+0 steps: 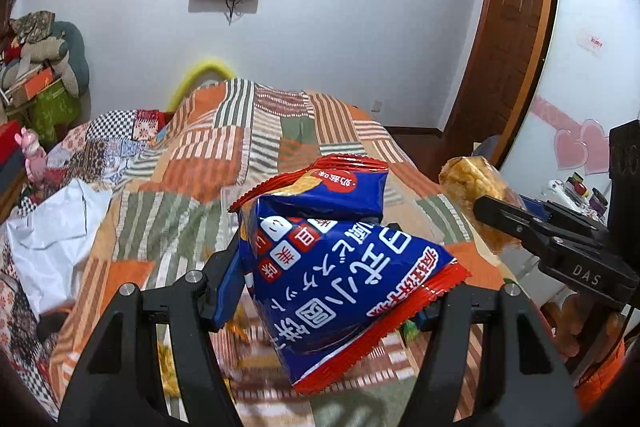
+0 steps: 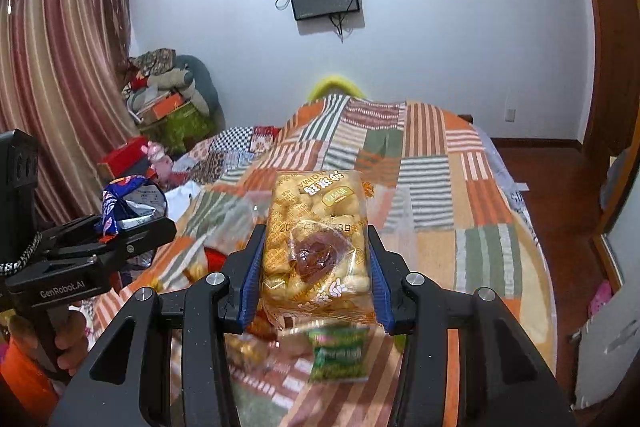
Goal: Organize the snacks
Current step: 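Lower both held packs into the clear plastic box and open both tools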
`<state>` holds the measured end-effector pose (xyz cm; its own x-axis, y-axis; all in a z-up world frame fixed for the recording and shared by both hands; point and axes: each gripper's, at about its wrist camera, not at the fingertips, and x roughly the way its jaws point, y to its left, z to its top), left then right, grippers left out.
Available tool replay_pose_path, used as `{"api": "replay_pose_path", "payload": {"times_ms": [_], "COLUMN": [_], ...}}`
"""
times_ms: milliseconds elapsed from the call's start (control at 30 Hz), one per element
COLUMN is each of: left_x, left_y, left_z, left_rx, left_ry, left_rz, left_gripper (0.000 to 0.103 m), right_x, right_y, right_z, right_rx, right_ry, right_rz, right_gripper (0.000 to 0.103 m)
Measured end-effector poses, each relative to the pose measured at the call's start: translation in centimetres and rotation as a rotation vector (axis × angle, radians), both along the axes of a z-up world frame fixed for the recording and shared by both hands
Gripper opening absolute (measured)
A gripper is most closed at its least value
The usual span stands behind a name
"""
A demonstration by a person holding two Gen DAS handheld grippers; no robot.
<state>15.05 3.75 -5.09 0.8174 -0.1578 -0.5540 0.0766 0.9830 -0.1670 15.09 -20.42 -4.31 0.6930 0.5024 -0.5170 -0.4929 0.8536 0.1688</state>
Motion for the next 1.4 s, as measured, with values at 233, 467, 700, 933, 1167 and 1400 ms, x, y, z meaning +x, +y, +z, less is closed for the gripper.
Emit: {"api": "replay_pose_path", "payload": {"times_ms": [233,467,700,933,1167,1400], "left_x": [3.4,6.5,9.8,12.1,13.3,13.2], "left_y": [0.0,0.2,0.1,-0.1,-0.2,-0.5], "left_z": [-0.7,-2.2,-4.5,-6.1,-7.5,-8.2], "left_rx": [-0.001,0.005,-0.011,-0.029,-0.026,-0.040], "left_ry": [0.016,0.054,0.123,0.173,0.227,0.262], "left_rz": [0.001,0.019,0.023,0.015,0.020,0.004], "left_gripper": [0.065,0.065,0.066,0.066,0.068,0.073], "right_x": [1.8,3.9,6.2,8.4,9.4,10.0], "right_y": [0.4,-0.1,0.0,0.8,1.3,2.0], "right_z": [-0.3,-1.3,-2.5,-4.3,-6.3,-7.4], "right_rx": [0.004,-0.009,-0.025,-0.063,-0.104,-0.136], "right_ry": [-0.001,0.023,0.063,0.113,0.168,0.210], "right_rz": [-0.009,-0.041,-0.061,-0.057,-0.039,-0.015], "right_gripper": [0.042,0.042,0.042,0.042,0.042,0.042]}}
